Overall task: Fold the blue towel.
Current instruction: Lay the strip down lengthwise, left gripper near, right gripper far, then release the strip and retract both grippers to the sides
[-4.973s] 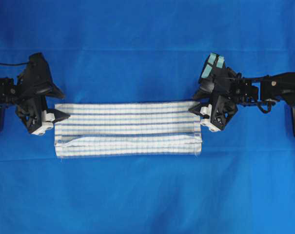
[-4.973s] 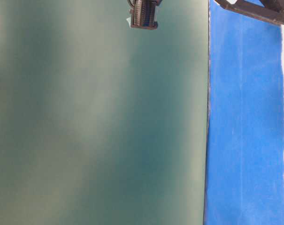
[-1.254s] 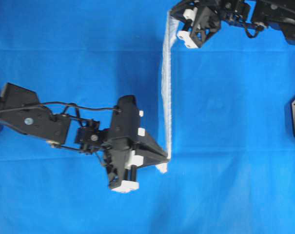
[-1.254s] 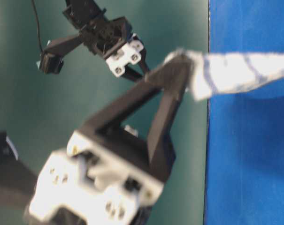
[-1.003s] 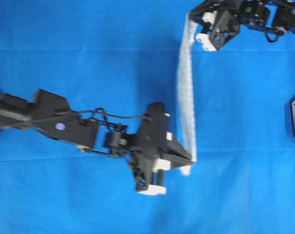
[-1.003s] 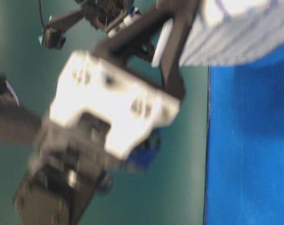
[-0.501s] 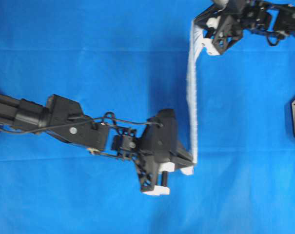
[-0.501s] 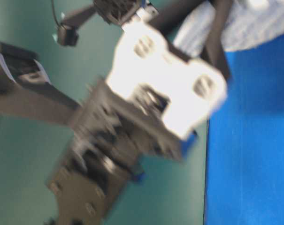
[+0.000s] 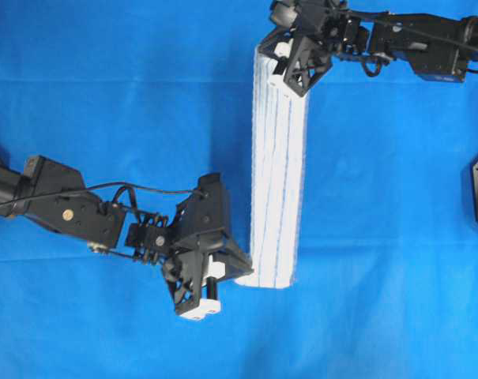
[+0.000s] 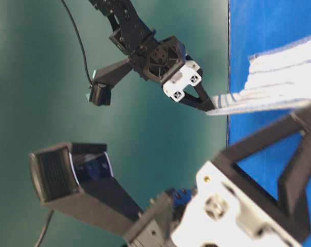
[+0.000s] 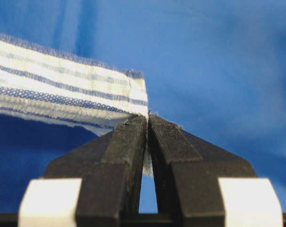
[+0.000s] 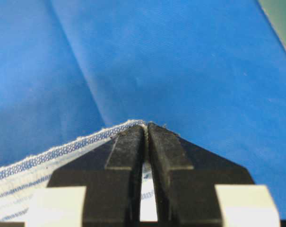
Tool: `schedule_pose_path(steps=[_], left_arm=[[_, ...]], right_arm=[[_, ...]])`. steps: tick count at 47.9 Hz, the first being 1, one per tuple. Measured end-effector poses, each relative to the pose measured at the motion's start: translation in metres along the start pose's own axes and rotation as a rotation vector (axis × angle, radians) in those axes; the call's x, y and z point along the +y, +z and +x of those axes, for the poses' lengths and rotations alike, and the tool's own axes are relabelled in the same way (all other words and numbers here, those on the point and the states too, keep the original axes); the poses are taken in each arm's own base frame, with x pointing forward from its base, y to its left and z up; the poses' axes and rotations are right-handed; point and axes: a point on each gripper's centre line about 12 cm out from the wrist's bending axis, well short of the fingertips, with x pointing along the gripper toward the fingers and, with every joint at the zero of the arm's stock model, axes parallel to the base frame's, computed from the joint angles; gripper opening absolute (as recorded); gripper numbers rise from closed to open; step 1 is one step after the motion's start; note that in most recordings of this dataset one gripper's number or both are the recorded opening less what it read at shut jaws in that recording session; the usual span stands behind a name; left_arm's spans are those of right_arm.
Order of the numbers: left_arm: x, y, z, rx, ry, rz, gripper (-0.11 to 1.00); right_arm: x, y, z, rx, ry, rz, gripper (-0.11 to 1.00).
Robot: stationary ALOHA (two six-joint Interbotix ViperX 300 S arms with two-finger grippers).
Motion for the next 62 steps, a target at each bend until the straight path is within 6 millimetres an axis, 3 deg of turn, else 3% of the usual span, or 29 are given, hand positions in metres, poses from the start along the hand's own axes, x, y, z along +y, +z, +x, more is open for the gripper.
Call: schedule_pose_path(steps=[24,29,32,35,41,45,55,62], left_arm=[[-0.001,-0.002,0.000,-0.011,-0.009,0.000,0.02],[0.000,-0.005,-0.001,-0.005,-0.007,-0.003,0.03],[0.000,-0.007,-0.001,-0.002,-0.007,-0.003,0.11],[-0.001,-0.008,-0.001,0.002,-0.008,-0.001,0.27],[0.000,-0.008,-0.001,0.005,-0.004,-0.002,0.66],[0.002,-0.009,-0.002,0.022,0.007,-0.003,0.84],[0.005,-0.004,-0.018,0.048,0.025,0.005,0.80],[0.003,0.011,-0.039,-0.003,0.014,0.059,0.80]], right_arm=[[0.008,0.000,0.000,-0.001,0.015,-0.045,0.07],[0.008,0.000,0.000,-0.001,0.015,-0.053,0.26],[0.007,-0.002,0.000,0.003,0.012,-0.051,0.39],[0.005,-0.002,0.000,0.007,0.008,-0.049,0.45],[0.002,-0.006,0.000,0.019,0.002,-0.038,0.47],[0.003,-0.010,0.000,0.027,0.003,-0.041,0.47],[0.005,-0.012,-0.017,0.016,0.008,-0.044,0.47],[0.016,-0.010,-0.040,-0.018,0.029,-0.065,0.47]])
